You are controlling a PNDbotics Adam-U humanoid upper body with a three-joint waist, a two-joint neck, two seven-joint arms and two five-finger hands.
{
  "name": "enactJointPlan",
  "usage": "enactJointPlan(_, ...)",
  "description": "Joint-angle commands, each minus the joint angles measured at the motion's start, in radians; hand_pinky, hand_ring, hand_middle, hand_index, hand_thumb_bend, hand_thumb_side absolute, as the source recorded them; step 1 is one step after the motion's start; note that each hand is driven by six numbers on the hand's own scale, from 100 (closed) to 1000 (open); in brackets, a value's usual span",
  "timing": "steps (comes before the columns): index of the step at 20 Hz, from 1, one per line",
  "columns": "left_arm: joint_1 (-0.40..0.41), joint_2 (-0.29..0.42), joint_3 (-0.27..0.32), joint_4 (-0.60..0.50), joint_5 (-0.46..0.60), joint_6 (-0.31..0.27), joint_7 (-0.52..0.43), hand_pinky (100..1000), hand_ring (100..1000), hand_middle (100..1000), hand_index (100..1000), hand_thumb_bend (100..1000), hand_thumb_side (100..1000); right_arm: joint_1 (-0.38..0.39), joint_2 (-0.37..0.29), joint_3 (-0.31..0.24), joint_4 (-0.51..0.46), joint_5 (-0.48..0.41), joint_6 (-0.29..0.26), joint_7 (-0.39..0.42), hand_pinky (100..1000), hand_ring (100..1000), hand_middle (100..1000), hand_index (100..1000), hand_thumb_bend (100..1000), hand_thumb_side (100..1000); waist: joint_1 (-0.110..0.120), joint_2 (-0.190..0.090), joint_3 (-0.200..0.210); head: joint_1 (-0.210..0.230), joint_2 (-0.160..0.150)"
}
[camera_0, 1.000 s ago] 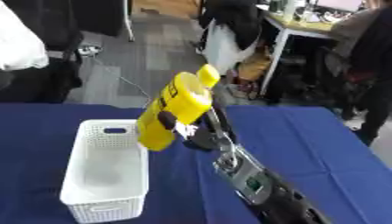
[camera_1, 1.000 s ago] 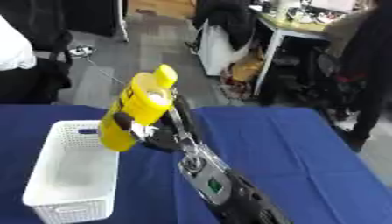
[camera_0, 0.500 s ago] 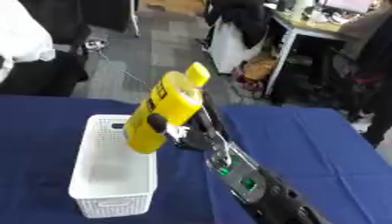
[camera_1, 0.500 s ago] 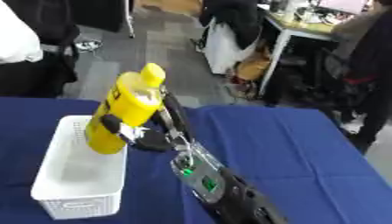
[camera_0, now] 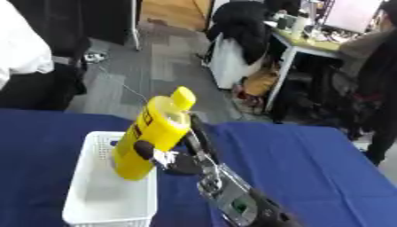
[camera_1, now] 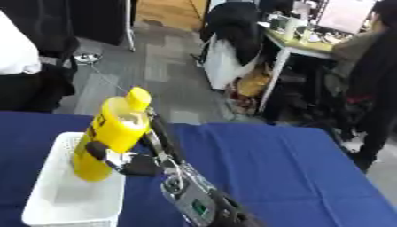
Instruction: Pick up objects on the table and place them in the box.
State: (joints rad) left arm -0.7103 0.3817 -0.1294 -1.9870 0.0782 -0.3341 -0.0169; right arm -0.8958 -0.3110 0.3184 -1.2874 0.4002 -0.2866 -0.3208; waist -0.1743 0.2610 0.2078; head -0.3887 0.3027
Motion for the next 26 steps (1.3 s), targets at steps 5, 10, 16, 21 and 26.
enactJointPlan(5,-0.050,-0.022,-0.009,-0.013,0.014,0.015,-0.019,679,580,819,814,294,993,-0.041,-0.025,-0.029,0.040,0.027,-0.007,-0.017,100,100,100,302,100,862,-0.012,0.005,0.037,-0.055,-0.031)
enactJointPlan(10,-0.066,-0.029,-0.011,-0.013,0.023,0.022,-0.028,681,580,819,814,295,993,-0.046,-0.025,-0.037,0.062,0.050,-0.012,-0.039,100,100,100,337,100,862,-0.024,0.016,0.056,-0.055,-0.034)
enactJointPlan(16,-0.070,-0.029,-0.014,-0.013,0.030,0.020,-0.037,681,581,819,814,293,992,-0.041,-0.023,-0.030,0.083,0.092,-0.081,-0.026,458,673,783,855,481,935,-0.023,0.020,0.055,-0.052,-0.038)
enactJointPlan(21,-0.066,-0.025,-0.013,-0.013,0.034,0.017,-0.041,680,581,820,814,292,991,-0.040,-0.023,-0.038,0.086,0.125,-0.118,0.009,804,872,929,960,655,1000,-0.019,0.021,0.049,-0.050,-0.040)
enactJointPlan(26,-0.064,-0.022,-0.013,-0.013,0.035,0.015,-0.042,680,580,821,815,291,992,-0.034,-0.024,-0.041,0.098,0.123,-0.157,0.023,828,882,929,956,730,993,-0.016,0.023,0.044,-0.050,-0.042)
